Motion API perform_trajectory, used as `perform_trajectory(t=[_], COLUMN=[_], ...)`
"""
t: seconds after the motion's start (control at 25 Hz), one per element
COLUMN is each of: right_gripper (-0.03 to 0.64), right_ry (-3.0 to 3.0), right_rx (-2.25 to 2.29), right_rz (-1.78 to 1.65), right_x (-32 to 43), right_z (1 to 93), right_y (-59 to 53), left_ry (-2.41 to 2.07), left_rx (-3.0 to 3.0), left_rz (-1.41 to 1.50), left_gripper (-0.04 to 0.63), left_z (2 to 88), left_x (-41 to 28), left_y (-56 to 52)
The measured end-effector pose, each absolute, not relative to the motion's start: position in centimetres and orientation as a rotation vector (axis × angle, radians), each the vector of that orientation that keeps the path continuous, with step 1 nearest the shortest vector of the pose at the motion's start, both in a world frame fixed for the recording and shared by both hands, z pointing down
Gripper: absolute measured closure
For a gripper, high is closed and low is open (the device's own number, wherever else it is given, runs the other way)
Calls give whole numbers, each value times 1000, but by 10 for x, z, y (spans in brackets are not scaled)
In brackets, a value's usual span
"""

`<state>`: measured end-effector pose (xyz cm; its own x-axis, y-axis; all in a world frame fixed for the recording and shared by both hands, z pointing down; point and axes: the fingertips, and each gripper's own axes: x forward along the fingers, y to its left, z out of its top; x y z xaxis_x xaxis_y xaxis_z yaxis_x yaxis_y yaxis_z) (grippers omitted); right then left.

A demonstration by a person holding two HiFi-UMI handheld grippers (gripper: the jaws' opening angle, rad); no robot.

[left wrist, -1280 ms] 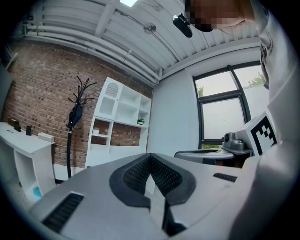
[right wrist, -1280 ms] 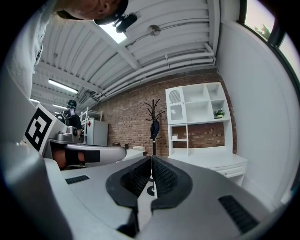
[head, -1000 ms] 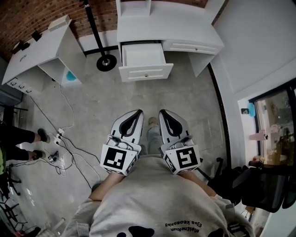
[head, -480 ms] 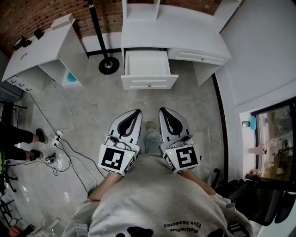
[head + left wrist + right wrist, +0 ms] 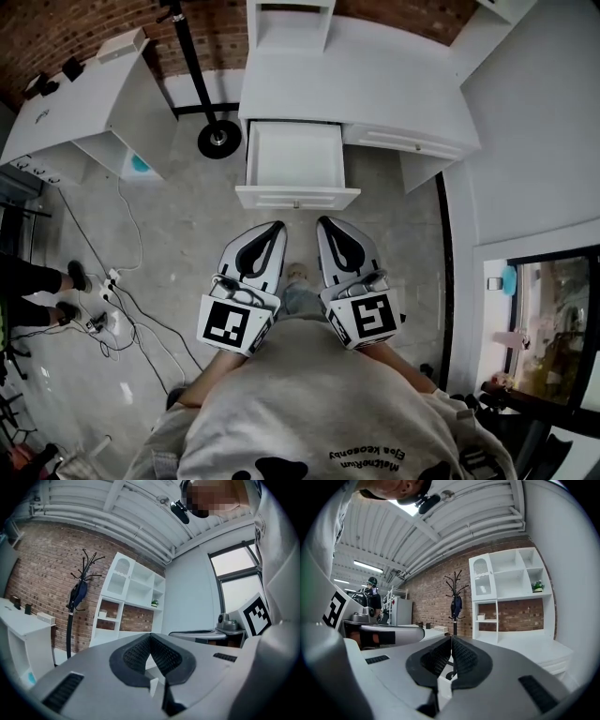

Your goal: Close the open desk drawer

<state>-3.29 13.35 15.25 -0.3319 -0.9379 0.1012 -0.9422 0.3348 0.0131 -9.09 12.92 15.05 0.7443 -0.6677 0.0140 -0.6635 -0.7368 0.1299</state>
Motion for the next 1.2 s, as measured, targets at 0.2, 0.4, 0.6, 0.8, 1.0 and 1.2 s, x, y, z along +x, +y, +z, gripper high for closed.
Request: perform_trajectory(t=[0.2, 0.4, 0.6, 0.8, 1.0, 1.2], right_gripper=[586, 586, 586, 586, 586, 586], right_ry=[-2516, -2554, -2572, -2564, -2529, -2494], right_rx=[1715, 1699, 1696, 1711, 1750, 1790], right_rz=[103, 135, 169, 219, 265, 318], right_x=[-4, 30, 52, 64, 72, 81], right_z=[158, 163, 168, 179, 191, 201], right_y=[77, 37, 8, -10, -25, -42], left_ry=[-1130, -1179, -1211, -1217, -1156, -1097], left_rx=[2781, 2764, 2745, 2712, 2732, 2733], left_rz=[-48, -17, -16, -56, 49, 122], left_gripper=[577, 577, 577, 577, 577, 577], left_z=[155, 160, 160, 164, 186, 202], left_x=[-65, -40, -22, -16, -16, -14], left_y=[74, 35, 13, -5, -15, -27])
